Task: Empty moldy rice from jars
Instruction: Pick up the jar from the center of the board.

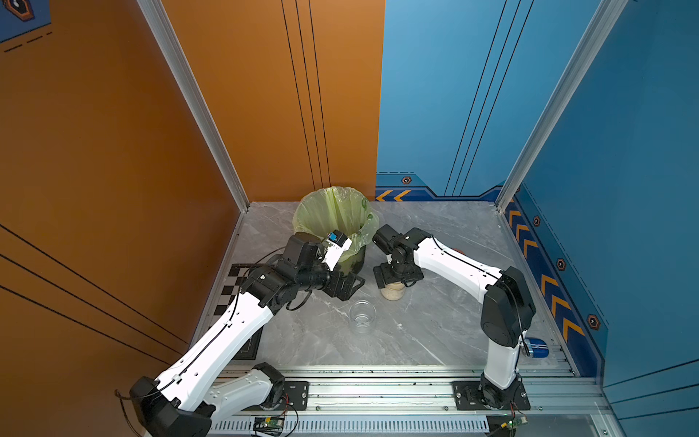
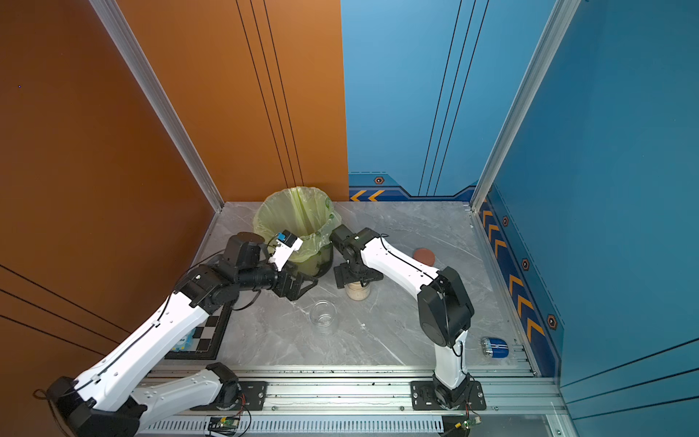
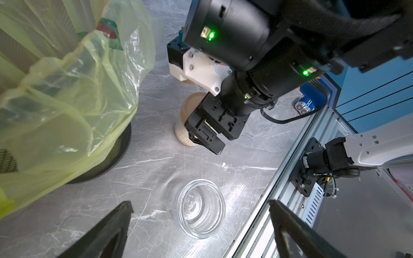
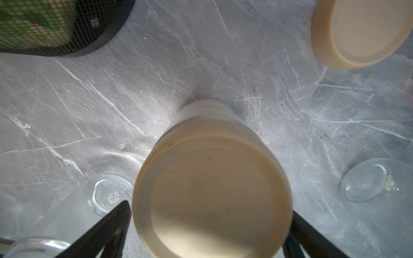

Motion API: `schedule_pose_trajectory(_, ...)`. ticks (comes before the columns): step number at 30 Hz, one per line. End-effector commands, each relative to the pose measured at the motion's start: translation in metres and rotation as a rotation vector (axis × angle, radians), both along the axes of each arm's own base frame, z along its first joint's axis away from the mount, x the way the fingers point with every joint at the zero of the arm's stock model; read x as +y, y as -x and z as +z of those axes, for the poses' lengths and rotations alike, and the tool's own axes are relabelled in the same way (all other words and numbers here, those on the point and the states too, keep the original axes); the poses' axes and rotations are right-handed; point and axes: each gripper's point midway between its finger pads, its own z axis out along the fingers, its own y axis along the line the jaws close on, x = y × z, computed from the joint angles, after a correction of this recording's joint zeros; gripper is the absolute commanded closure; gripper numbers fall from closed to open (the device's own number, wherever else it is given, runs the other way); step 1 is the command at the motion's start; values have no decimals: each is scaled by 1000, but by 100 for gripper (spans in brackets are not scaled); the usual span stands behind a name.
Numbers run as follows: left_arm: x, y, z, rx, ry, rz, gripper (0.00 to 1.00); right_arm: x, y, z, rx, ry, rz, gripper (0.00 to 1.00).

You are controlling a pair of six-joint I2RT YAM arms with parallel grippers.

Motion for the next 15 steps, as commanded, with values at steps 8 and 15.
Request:
schedule_pose_trajectory(8, 10, 8, -1, -17, -10, 31, 2, -3, -14, -19, -12, 48, -43, 0)
schedule_pose_trajectory(15, 14, 12, -2, -20, -5, 44, 2, 4, -19, -31, -8, 36, -43, 0)
